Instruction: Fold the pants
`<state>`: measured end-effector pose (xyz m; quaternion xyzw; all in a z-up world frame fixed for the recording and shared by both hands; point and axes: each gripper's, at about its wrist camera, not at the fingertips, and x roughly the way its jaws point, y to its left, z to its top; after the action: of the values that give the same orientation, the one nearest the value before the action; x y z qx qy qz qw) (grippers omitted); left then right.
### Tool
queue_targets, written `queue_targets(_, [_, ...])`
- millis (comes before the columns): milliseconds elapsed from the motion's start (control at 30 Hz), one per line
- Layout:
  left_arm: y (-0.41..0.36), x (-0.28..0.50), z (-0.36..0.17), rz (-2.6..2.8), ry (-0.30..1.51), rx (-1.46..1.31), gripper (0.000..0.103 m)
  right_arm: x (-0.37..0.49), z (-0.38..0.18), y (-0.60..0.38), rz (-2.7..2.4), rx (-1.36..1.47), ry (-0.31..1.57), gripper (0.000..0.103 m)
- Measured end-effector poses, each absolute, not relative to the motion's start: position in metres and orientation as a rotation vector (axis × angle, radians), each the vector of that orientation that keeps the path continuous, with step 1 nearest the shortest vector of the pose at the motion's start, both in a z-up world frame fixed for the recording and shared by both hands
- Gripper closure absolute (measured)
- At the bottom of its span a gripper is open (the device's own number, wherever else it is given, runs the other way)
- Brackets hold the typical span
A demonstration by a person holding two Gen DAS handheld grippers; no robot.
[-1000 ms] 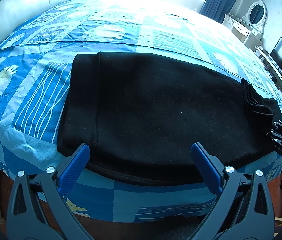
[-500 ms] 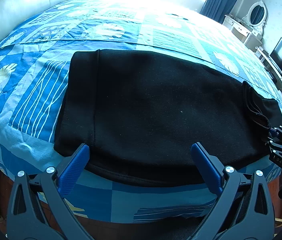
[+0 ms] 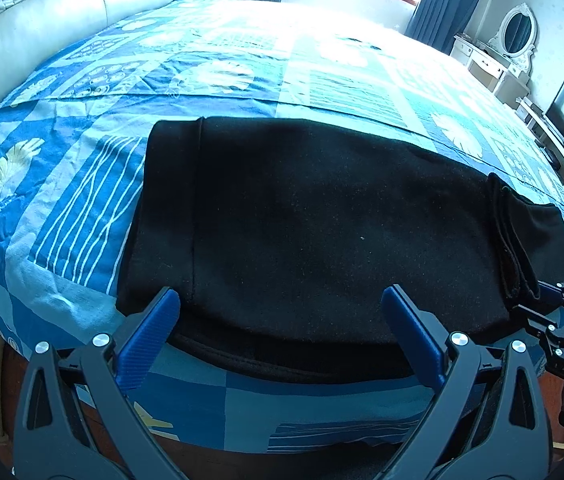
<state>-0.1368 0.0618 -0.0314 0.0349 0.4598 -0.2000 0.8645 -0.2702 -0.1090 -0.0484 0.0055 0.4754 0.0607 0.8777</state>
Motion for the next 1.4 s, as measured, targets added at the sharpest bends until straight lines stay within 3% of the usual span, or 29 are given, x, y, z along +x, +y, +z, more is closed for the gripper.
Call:
queue_targets(233, [0.036, -0.141, -0.016, -0.483, 0.873, 0.172, 0.002, -0.301, 0.014, -0.196, 0.186, 0.250, 0.851, 0.054])
queue_targets(333, [0.026, -0.134, -0.022, -0.502, 0.896, 0.161, 0.002, -0.315, 0.026, -0.282, 0.060, 0.435, 0.773, 0.042])
queue_targets(467, [0.023, -0.120, -0.038, -0.521, 0.963, 0.091, 0.002, -0.314, -0.011, -0.384, -0.093, 0.645, 0.815, 0.042])
queue_targets(600, [0.029, -0.109, -0.053, -0.494, 1.024, 0.016, 0.002, -0.294, -0.061, -0.423, -0.057, 0.829, 0.889, 0.042])
queue_targets(633, [0.031, -0.109, -0.054, -0.491, 1.023, 0.005, 0.002, -0.290, -0.068, -0.427, -0.043, 0.848, 0.895, 0.043])
queue_targets(700, [0.031, -0.109, -0.054, -0.492, 1.020, 0.002, 0.002, -0.285, -0.080, -0.429, -0.029, 0.877, 0.902, 0.065])
queue_targets(767, [0.032, -0.109, -0.055, -0.492, 1.022, 0.003, 0.002, -0.284, -0.091, -0.432, -0.022, 0.914, 0.907, 0.077])
queue_targets(867, [0.030, -0.109, -0.058, -0.487, 1.020, 0.020, 0.002, -0.291, -0.099, -0.437, -0.013, 0.968, 0.879, 0.079])
queue_targets(1233, [0.031, -0.111, -0.058, -0.492, 1.019, 0.018, 0.002, -0.365, -0.087, -0.415, 0.066, 1.042, 0.843, 0.061])
queue_targets(1400, [0.031, -0.111, -0.058, -0.495, 1.018, 0.023, 0.002, -0.386, -0.093, -0.401, 0.076, 1.011, 0.908, 0.059])
